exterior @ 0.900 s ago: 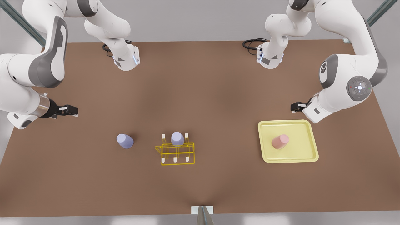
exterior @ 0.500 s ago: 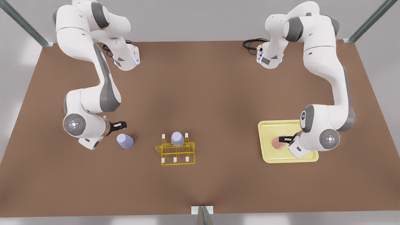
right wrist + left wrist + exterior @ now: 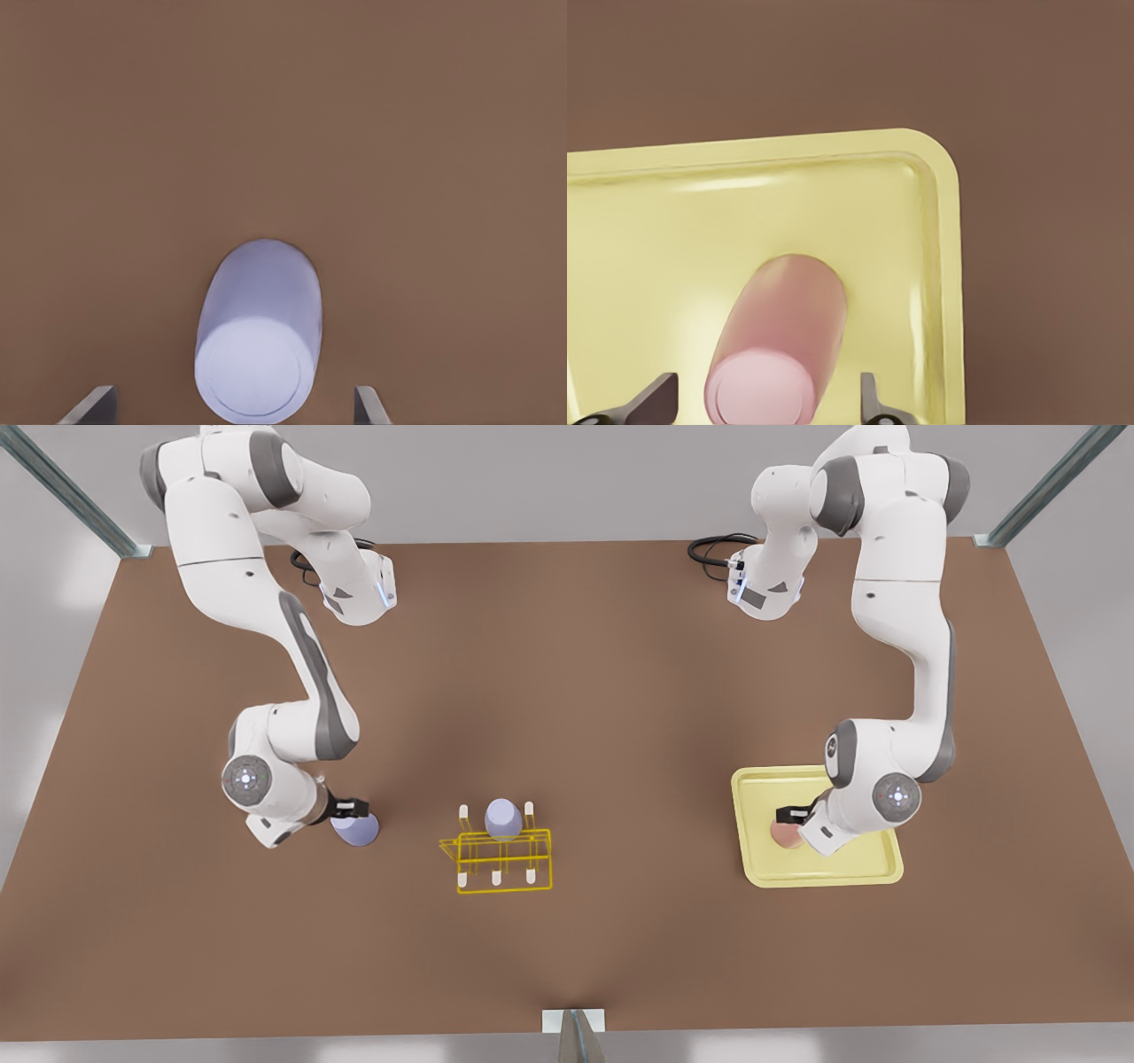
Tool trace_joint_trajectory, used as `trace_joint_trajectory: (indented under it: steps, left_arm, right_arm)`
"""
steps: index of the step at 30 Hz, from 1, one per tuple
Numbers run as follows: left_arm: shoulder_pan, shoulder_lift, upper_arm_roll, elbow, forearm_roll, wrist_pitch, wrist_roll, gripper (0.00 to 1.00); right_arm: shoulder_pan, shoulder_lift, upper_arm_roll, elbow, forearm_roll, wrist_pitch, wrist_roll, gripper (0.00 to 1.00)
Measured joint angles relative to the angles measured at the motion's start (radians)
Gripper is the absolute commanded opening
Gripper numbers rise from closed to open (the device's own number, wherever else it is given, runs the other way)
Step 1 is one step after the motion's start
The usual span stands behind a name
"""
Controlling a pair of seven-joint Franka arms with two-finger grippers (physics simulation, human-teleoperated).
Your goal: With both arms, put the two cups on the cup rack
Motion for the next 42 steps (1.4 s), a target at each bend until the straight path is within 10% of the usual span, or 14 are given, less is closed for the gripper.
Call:
trace_joint_trajectory:
  steps: [42]
  left_arm:
    - [0.005, 0.018, -0.002, -0.124, -0.006, 0.185, 0.003, 0.85]
  right_arm:
    - [0.0, 0.092, 0.003, -0.093, -0.01, 0.162, 0.155, 0.99]
